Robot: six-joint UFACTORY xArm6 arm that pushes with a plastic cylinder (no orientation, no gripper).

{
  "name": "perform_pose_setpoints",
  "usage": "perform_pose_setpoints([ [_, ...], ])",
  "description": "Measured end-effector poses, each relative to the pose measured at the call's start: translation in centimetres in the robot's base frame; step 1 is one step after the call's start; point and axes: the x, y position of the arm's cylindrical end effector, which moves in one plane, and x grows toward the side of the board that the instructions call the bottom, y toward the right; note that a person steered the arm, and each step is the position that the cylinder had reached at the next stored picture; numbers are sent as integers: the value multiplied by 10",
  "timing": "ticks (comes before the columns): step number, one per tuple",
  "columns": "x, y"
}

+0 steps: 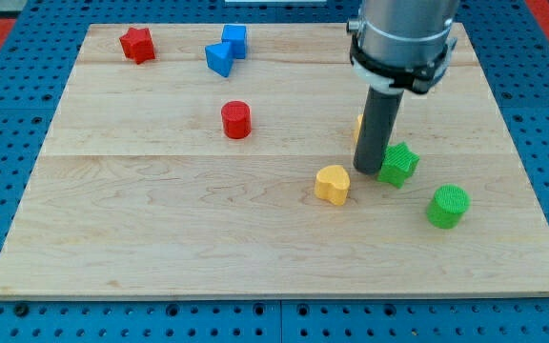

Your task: Move the green star towards the top right of the board

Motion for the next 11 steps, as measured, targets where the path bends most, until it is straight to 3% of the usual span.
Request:
perform_pose_setpoints([
  [1, 18, 17],
  [3, -38, 36],
  [5, -36, 67],
  [8, -80, 93],
  [9, -51, 111],
  [10, -52, 138],
  [11, -90, 139],
])
